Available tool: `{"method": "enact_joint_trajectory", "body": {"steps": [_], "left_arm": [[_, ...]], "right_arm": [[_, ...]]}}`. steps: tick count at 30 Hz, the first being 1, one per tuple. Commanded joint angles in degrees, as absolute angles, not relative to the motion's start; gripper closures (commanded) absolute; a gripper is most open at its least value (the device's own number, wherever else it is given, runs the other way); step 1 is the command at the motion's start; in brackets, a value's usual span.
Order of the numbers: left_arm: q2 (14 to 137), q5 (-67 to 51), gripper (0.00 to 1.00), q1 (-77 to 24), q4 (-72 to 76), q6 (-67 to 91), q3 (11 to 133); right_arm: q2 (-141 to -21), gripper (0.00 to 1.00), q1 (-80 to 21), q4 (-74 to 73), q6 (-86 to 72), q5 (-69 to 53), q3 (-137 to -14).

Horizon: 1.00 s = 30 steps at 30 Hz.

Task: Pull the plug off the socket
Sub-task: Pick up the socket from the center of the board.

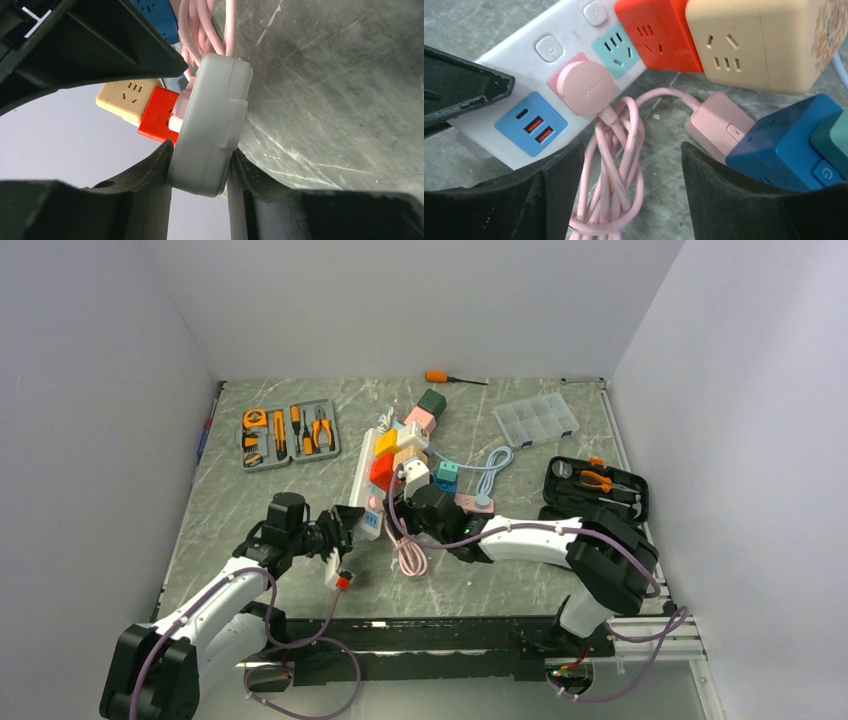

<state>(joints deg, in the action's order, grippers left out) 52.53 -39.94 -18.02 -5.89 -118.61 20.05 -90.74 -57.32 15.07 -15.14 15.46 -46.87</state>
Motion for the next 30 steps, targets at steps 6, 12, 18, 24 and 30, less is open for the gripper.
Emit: {"method": "enact_joint_trajectory", "body": {"steps": [6, 12, 18, 24, 30], "left_arm": [[48.33, -43.81, 1.00, -16.88, 0.09, -132.42, 26.41], [47.20, -43.68, 1.00, -15.69, -3.03, -129.90, 29.25], [46.62, -45.17, 1.00, -14.42, -5.43, -131.16, 30.10], [45.63, -46.05, 1.00, -14.39, -7.47, -132.56, 29.49], [45.35, -45.40, 1.00, -14.41, -10.94, -133.15, 30.40]], "right_arm": [[-96.39, 0.27, -60.45, 26.82, -7.78, 18.07, -46.39], [-100.09, 0.28, -61.68, 28.91, -4.27, 20.45, -46.50], [-101.62, 0.28, -62.11, 30.30, 0.19, 22.46, -48.37], [-105.60, 0.31, -63.34, 33.23, 5.58, 28.83, -53.71], [-109.09, 0.43, -63.44, 34.05, 6.48, 34.47, -56.95]]}}
